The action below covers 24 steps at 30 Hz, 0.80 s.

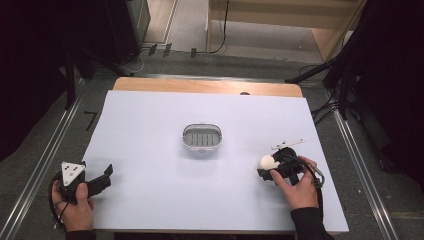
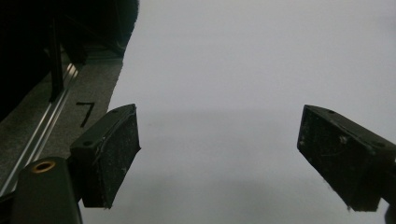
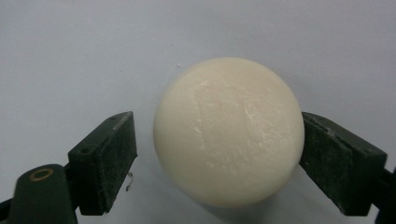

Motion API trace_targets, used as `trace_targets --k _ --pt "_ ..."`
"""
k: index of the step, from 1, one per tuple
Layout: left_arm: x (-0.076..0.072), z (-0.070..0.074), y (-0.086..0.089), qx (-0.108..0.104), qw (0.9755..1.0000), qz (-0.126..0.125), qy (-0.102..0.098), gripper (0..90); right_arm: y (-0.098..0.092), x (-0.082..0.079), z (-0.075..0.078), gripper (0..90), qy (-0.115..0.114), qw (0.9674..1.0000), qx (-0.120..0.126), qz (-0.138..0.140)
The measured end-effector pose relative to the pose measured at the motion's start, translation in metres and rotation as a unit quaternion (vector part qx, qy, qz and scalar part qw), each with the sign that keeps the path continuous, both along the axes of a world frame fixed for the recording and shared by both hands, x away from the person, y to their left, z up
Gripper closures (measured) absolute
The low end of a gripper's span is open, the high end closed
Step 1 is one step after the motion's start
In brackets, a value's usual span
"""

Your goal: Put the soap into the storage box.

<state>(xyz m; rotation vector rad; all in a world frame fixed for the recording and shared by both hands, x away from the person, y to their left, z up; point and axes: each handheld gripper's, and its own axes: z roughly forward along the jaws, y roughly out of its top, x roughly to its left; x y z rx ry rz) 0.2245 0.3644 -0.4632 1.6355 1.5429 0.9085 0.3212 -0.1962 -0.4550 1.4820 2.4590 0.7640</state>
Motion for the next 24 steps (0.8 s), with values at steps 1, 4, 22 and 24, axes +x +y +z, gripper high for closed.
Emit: trace_targets --k 1,4,22,24 --pt "0.0000 0.0000 0.0001 0.000 1.0000 0.000 0.001 13.9 0.0003 0.0004 -0.0001 16.2 -0.001 1.0000 0.000 0.000" --pt "0.0001 0.0000 0.0003 0.000 1.0000 0.000 0.001 13.9 0.0016 0.0012 -0.0002 19.8 -0.003 1.0000 -0.002 -0.008" --pt "0.0006 0.0001 0.0007 -0.002 1.0000 -0.002 0.003 13.9 0.0087 0.0043 -0.0042 24.7 -0.003 0.9998 -0.011 -0.016" --pt "0.0005 0.0001 0.0009 -0.002 1.0000 -0.002 0.002 13.9 0.0090 0.0041 -0.0040 24.9 -0.001 0.9998 -0.009 -0.016"
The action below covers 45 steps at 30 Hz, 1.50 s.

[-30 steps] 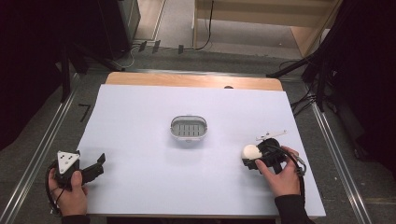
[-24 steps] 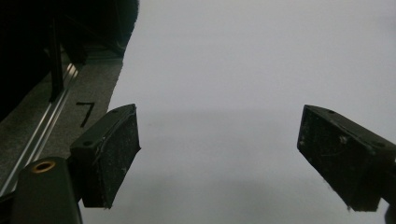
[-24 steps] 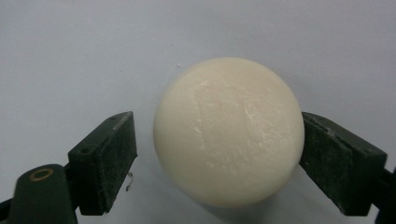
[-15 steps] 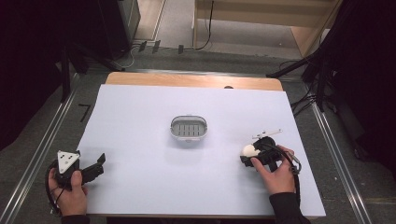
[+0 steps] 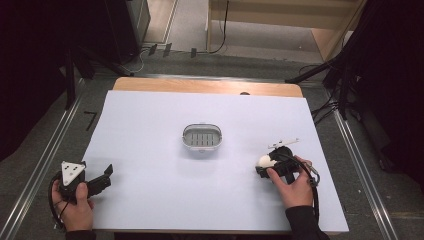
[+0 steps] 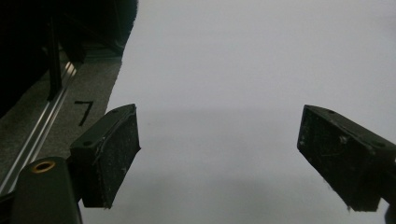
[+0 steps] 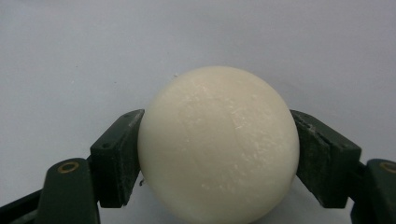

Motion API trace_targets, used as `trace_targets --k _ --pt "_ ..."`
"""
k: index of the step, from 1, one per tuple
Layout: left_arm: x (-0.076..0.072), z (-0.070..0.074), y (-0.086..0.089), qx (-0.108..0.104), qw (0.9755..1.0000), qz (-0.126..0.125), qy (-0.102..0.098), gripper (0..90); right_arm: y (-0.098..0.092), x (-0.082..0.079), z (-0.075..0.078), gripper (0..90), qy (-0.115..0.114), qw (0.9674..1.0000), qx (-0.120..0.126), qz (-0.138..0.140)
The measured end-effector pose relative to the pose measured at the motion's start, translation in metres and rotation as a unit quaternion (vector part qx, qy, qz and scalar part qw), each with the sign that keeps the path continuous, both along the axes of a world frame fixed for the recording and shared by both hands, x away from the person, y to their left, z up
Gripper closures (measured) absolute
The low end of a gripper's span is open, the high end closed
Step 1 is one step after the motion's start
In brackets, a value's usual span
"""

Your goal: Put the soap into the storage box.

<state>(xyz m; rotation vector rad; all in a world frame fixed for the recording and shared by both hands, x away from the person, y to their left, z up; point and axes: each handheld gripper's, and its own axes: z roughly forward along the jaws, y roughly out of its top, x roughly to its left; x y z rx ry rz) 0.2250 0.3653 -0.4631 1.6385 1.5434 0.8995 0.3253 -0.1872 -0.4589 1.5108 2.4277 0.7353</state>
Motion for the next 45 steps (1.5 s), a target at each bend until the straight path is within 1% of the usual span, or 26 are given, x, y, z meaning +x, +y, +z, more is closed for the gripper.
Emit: trace_targets --k 5,7,13,15,18,20,25,29,33,39,45 --pt "0.000 0.000 0.000 0.000 1.0000 -0.001 0.000 13.9 0.000 0.000 0.000 25.0 -0.001 1.0000 -0.001 0.001" --pt "0.000 0.000 0.000 -0.002 1.0000 0.001 -0.002 13.9 0.000 -0.001 0.001 25.2 0.003 1.0000 0.005 0.002" --pt "0.000 0.000 0.000 -0.002 1.0000 0.001 -0.002 13.9 0.000 -0.002 0.003 25.3 0.002 1.0000 -0.001 0.002" --pt "0.000 0.000 0.000 -0.001 1.0000 0.002 -0.002 13.9 -0.001 -0.002 0.006 25.3 -0.006 1.0000 -0.001 0.003" --pt "0.000 0.000 0.000 -0.001 1.0000 0.001 -0.003 13.9 0.000 -0.002 0.009 25.3 -0.008 0.9999 0.001 0.007" --pt "0.000 0.000 0.000 -0.001 1.0000 0.001 -0.003 13.9 0.001 -0.003 0.012 25.3 -0.006 1.0000 0.001 0.005" --pt "-0.001 0.000 0.000 -0.001 1.0000 0.001 -0.003 13.9 0.003 -0.003 0.015 25.3 -0.011 0.9998 0.002 0.013" --pt "0.000 0.000 0.000 -0.002 1.0000 0.001 -0.003 13.9 0.008 -0.003 0.020 25.3 -0.012 0.9997 0.005 0.019" --pt "-0.001 0.000 -0.001 0.002 1.0000 0.001 -0.003 14.0 0.010 -0.002 0.022 25.3 -0.013 0.9997 0.006 0.022" --pt "0.000 0.000 -0.001 0.005 1.0000 -0.001 -0.001 14.0 0.020 -0.001 0.027 25.3 -0.018 0.9993 0.007 0.031" --pt "0.000 0.000 -0.002 0.007 1.0000 -0.001 -0.003 14.0 0.027 0.001 0.031 25.3 -0.018 0.9992 0.008 0.035"
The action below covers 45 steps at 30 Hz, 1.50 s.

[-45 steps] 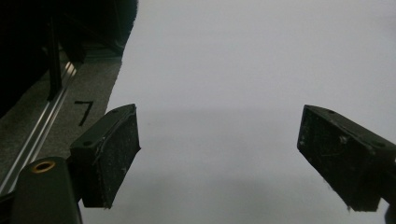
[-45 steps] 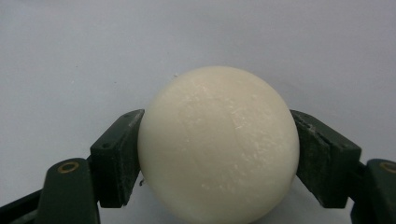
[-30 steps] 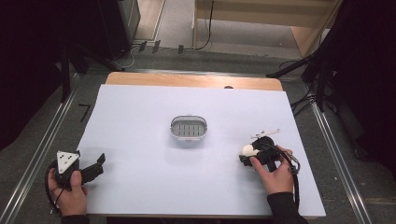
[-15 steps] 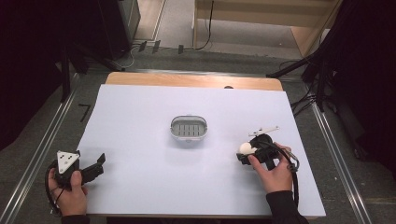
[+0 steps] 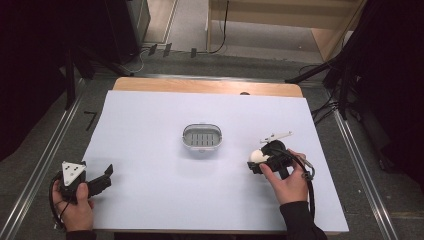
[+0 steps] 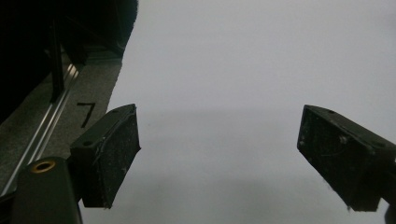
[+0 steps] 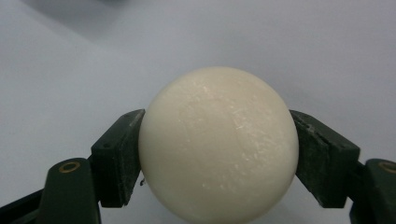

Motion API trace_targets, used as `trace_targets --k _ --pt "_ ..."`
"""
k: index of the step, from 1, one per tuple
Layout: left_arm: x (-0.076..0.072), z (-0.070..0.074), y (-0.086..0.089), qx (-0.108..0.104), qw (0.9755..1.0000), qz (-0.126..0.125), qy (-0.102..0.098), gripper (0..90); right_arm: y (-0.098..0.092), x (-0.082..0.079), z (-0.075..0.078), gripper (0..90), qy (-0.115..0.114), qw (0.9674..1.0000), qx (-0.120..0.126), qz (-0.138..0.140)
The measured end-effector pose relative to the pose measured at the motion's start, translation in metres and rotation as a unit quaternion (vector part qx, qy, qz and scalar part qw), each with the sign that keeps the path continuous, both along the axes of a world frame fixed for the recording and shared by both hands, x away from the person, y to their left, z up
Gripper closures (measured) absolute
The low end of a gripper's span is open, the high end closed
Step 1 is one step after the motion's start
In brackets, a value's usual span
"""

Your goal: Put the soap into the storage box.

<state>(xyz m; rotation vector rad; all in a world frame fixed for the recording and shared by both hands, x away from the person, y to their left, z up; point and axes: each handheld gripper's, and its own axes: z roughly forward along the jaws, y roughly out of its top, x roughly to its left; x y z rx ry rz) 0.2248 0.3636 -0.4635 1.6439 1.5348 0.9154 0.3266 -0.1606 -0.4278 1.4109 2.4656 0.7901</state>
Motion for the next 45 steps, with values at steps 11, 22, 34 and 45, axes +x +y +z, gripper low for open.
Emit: trace_targets --k 11,22,34,45 --pt "0.000 0.000 0.000 0.001 1.0000 -0.001 0.001 14.0 0.011 0.004 0.010 25.3 -0.002 1.0000 0.002 0.009" --pt "0.000 0.000 0.001 -0.002 1.0000 0.000 0.001 13.9 0.027 0.007 0.016 25.3 -0.005 0.9998 -0.002 0.020" --pt "0.000 0.000 0.001 -0.004 1.0000 0.001 0.002 13.9 0.047 0.013 0.022 25.3 -0.007 0.9995 -0.004 0.031" --pt "0.000 0.000 0.000 -0.002 1.0000 0.001 0.003 13.9 0.058 0.019 0.026 25.3 -0.007 0.9993 0.002 0.037"
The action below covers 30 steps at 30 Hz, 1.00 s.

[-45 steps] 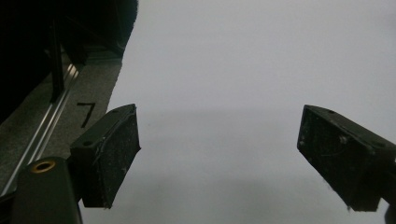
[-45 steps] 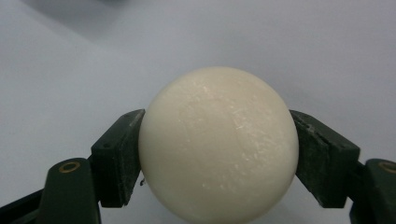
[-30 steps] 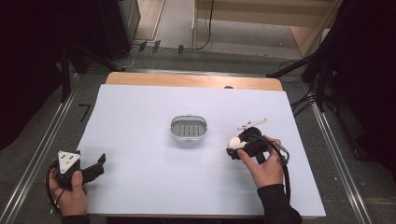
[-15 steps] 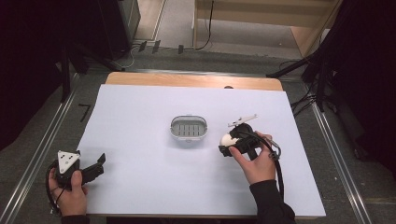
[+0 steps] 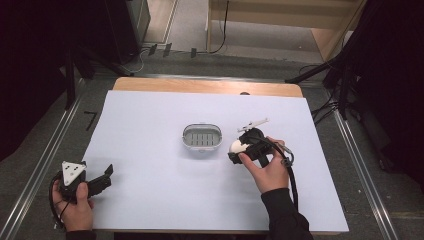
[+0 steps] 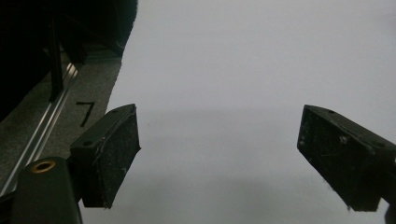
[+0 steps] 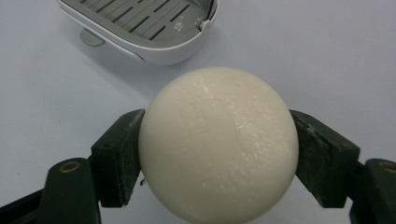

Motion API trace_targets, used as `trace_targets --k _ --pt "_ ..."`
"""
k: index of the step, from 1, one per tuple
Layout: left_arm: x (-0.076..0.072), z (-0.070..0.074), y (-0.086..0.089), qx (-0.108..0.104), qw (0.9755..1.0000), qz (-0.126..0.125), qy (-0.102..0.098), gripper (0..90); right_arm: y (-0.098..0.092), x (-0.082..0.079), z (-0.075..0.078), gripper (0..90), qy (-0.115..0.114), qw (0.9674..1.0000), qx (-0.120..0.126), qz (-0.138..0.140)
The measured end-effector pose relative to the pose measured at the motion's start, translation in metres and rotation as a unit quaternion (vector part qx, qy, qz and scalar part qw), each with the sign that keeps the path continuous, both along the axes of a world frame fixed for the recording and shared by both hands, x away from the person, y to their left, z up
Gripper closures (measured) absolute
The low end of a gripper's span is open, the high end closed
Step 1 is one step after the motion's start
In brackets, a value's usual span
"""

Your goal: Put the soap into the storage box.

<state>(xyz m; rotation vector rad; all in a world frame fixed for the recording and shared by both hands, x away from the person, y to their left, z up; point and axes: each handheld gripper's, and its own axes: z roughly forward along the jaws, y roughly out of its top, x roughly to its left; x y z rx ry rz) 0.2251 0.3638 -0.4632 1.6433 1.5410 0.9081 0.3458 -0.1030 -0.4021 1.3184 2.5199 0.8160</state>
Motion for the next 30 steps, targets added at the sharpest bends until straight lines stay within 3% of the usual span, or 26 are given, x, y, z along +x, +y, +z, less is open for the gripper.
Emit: trace_targets --k 17,30 --pt "0.000 0.000 -0.002 0.011 0.9999 -0.003 0.002 13.9 0.019 0.009 0.006 25.4 0.003 0.9999 -0.006 0.012" --pt "0.001 0.000 -0.001 0.007 1.0000 -0.004 0.003 13.9 0.035 0.015 0.010 25.4 0.000 0.9997 -0.005 0.023"
